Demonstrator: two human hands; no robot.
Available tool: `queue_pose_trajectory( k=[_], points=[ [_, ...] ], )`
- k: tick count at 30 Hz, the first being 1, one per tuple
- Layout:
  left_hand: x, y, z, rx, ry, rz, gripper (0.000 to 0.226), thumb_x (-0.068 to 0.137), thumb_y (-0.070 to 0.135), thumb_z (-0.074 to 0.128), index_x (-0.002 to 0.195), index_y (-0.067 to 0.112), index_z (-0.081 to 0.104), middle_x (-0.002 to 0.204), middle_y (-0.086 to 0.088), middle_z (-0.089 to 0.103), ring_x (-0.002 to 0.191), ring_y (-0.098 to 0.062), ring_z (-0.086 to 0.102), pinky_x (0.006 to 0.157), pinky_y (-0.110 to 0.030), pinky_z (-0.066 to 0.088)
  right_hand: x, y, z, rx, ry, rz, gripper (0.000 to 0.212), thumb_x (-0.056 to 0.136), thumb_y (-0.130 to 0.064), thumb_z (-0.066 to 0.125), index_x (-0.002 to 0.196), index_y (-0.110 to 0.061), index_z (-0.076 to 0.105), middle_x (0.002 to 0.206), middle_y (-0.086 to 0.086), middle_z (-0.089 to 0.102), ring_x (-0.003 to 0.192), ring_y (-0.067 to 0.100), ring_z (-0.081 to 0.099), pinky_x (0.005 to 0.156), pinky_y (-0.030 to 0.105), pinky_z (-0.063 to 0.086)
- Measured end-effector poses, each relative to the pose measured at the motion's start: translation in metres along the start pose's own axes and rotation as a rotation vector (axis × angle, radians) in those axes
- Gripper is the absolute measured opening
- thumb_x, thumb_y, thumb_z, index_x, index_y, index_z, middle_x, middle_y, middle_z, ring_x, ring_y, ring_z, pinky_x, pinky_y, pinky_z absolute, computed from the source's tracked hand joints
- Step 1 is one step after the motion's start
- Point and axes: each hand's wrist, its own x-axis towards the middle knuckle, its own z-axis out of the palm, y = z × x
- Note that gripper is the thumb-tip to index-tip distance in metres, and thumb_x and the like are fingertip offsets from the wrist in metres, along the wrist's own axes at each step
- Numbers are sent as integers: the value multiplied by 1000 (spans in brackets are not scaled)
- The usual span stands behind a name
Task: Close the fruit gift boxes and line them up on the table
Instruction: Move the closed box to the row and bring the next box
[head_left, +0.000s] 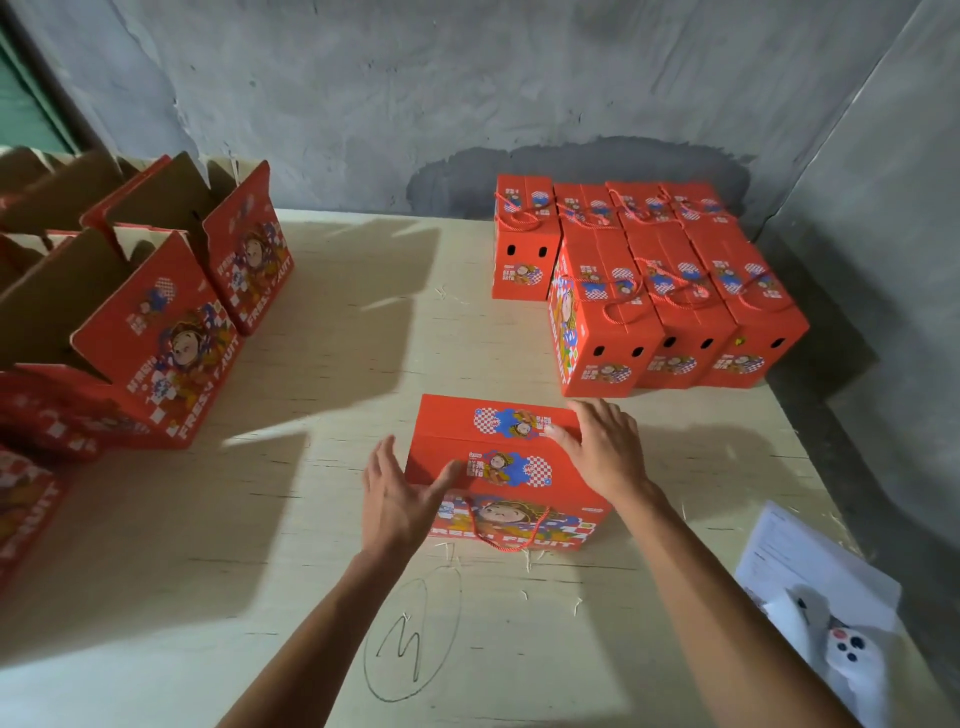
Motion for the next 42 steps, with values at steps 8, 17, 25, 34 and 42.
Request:
queue_pose_trajectory(
  k=[8, 17, 25, 34, 42],
  points=[
    [19, 17, -3, -638, -120, -458, 99, 39, 73, 91, 98, -2, 66, 97, -20, 74, 82, -36, 77, 65, -42, 65, -20, -21, -8, -112, -31, 259, 67, 95, -73, 43, 100, -13, 71, 104, 10, 70, 100, 29, 62, 83, 38, 46],
    [40, 14, -1, -645, -123, -329, 38, 89, 50, 74, 87, 12, 72, 93, -10, 77, 94, -29, 72, 85, -44, 57, -51, -53, -3, 317, -416, 503, 84, 99, -74, 15, 67, -12, 61, 76, 7, 65, 76, 28, 63, 67, 33, 46],
    [36, 1, -9, -575, -155, -414, 77, 77, 78, 62, 97, 4, 73, 87, -11, 79, 82, -26, 76, 75, -39, 60, -79, -62, 7, 957, -526, 775, 71, 77, -79, 63, 70, -9, 72, 67, 9, 74, 52, 20, 65, 52, 30, 54],
    [29, 3, -16, -575, -51, -297, 44, 93, 45, 69, 88, 2, 77, 79, -14, 77, 72, -18, 70, 64, -31, 56, -68, -93, 14, 1375, -256, 901, 26, 85, -30, 81, 102, -11, 75, 99, 8, 79, 96, 26, 75, 89, 41, 59],
    [25, 24, -49, -595, -309, -244, 33, 102, 39, 58, 103, 7, 68, 86, -4, 78, 56, -20, 62, 46, -24, 44, -44, -126, -24, 1310, -87, 488, 15, 89, -14, 66, 77, -5, 71, 76, 6, 75, 68, 12, 67, 59, 22, 51]
  ],
)
